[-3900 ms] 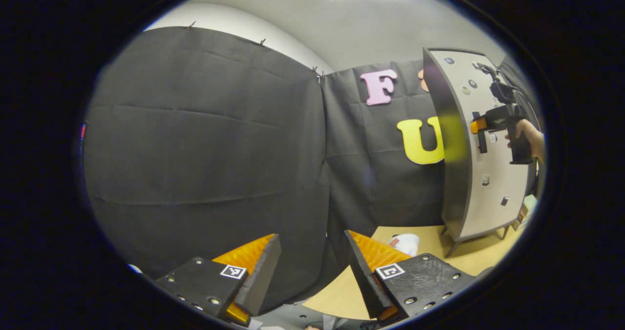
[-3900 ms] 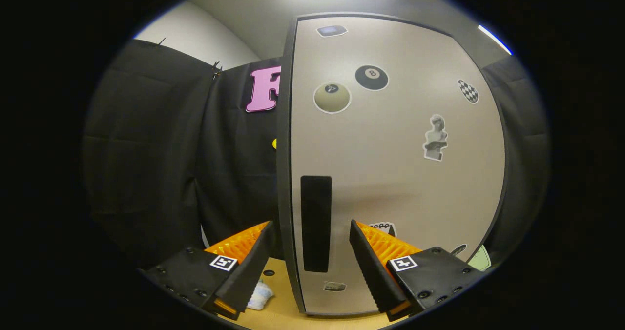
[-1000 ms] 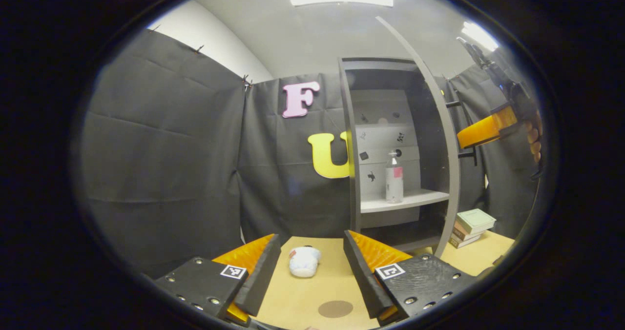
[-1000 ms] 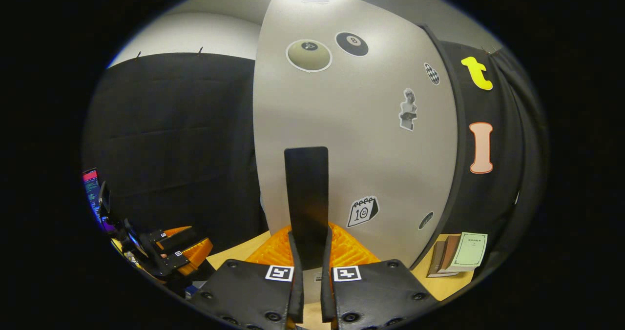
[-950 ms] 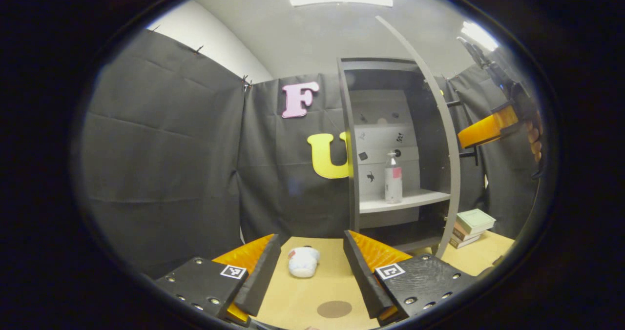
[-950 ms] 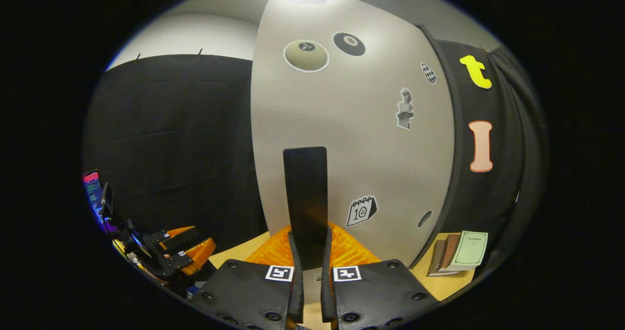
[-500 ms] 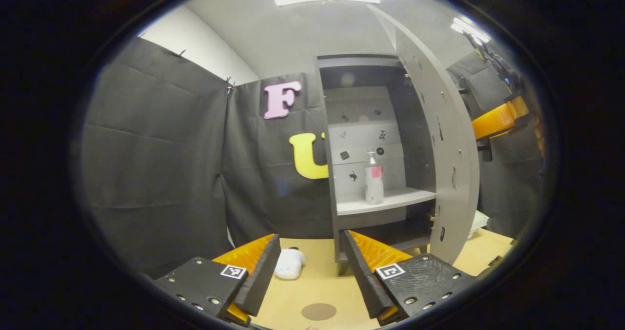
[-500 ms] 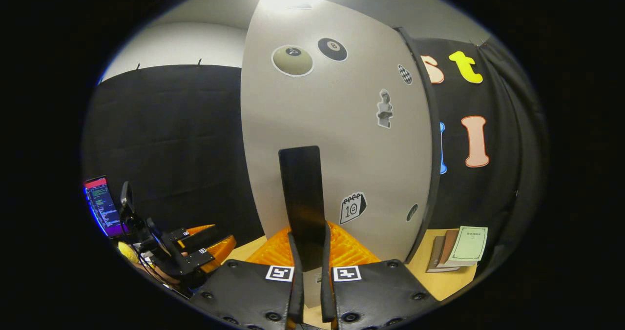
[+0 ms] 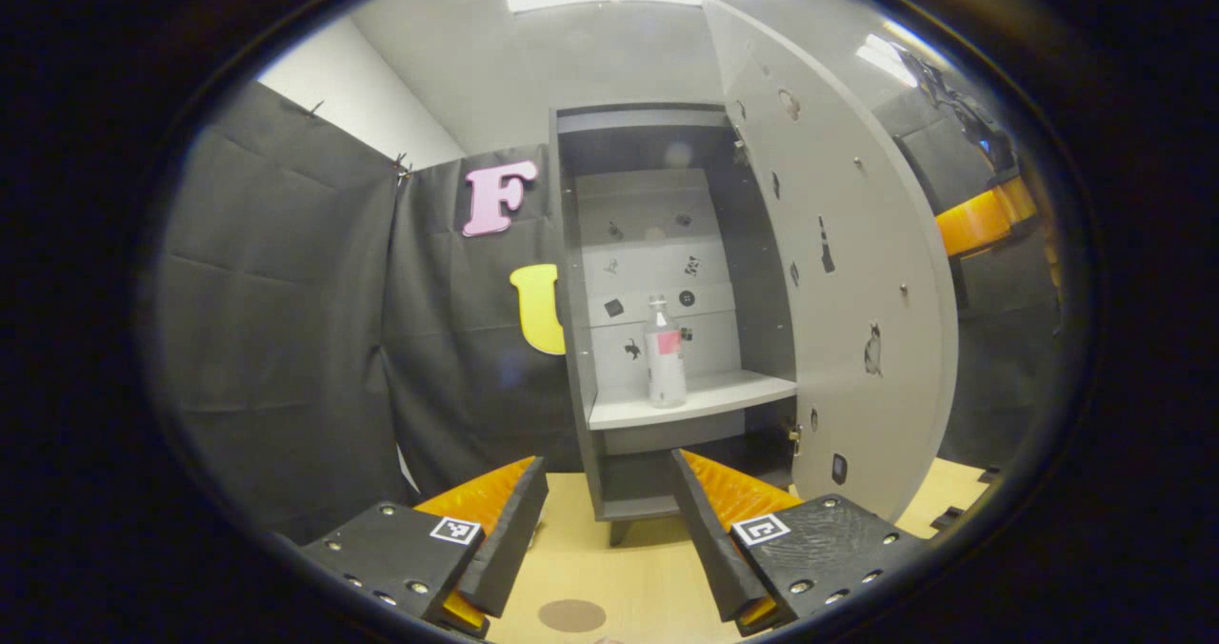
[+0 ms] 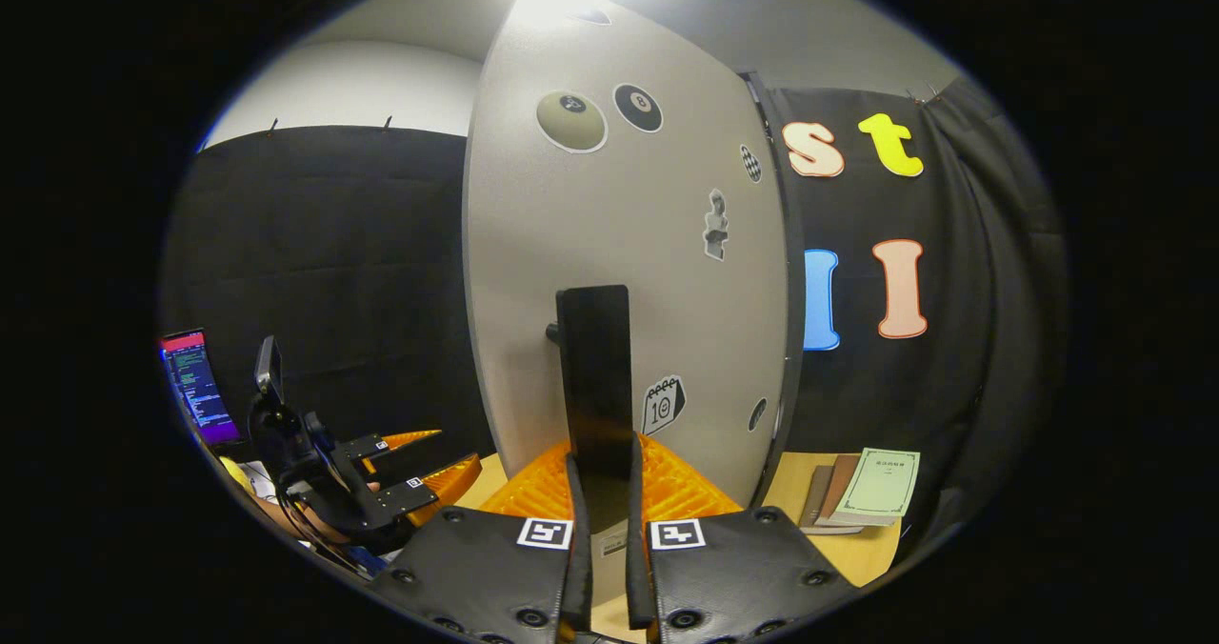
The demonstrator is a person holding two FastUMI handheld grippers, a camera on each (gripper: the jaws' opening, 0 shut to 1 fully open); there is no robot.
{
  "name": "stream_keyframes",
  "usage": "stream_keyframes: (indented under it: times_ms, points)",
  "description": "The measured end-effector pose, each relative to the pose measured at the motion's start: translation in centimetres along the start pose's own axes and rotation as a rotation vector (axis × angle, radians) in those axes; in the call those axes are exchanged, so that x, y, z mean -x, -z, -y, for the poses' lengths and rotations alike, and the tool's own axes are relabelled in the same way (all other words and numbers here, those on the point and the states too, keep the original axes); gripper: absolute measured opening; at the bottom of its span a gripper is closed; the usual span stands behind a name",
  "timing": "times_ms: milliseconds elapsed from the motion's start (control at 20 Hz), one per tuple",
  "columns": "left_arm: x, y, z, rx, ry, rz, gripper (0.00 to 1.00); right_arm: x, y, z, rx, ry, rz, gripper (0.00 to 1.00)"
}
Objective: Open the cabinet door with the right hand, grasp the bottle in the cabinet with the left hand and place it on the coaster, then close the cabinet door with the right hand.
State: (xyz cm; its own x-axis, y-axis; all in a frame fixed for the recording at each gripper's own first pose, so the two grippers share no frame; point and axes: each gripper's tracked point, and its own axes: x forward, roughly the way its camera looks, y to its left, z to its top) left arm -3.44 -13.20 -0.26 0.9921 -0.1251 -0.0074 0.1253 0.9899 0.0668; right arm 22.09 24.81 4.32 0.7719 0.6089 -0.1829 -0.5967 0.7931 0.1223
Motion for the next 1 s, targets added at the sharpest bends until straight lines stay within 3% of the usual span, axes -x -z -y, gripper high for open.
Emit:
stream_keyframes:
  times_ms: [350, 750, 800, 850, 900, 1000]
  points:
    - [-0.2, 0.1, 2.8, -0.004, 0.022, -0.014, 0.79, 0.5, -0.2, 1.1, -0.020, 0.046, 0.029, 0.19]
    - [0.8, -0.4, 6.1, -0.022, 0.027, -0.012, 0.79, 1.3, -0.6, 5.0, 0.022, 0.194, 0.056, 0.14]
    - [1.0, -0.3, 6.5, -0.027, 0.026, -0.013, 0.79, 1.4, -0.7, 5.4, 0.021, 0.200, 0.059, 0.18]
    - [1.1, -0.4, 6.9, -0.034, 0.023, -0.014, 0.79, 1.4, -0.6, 5.3, 0.009, 0.186, 0.064, 0.14]
    - [1.2, -0.4, 7.0, -0.038, 0.020, -0.015, 0.79, 1.3, -0.4, 4.8, -0.002, 0.168, 0.069, 0.18]
    - [1.5, -0.7, 7.7, -0.041, 0.011, -0.013, 0.79, 1.2, 0.1, 4.5, 0.014, 0.148, 0.063, 0.18]
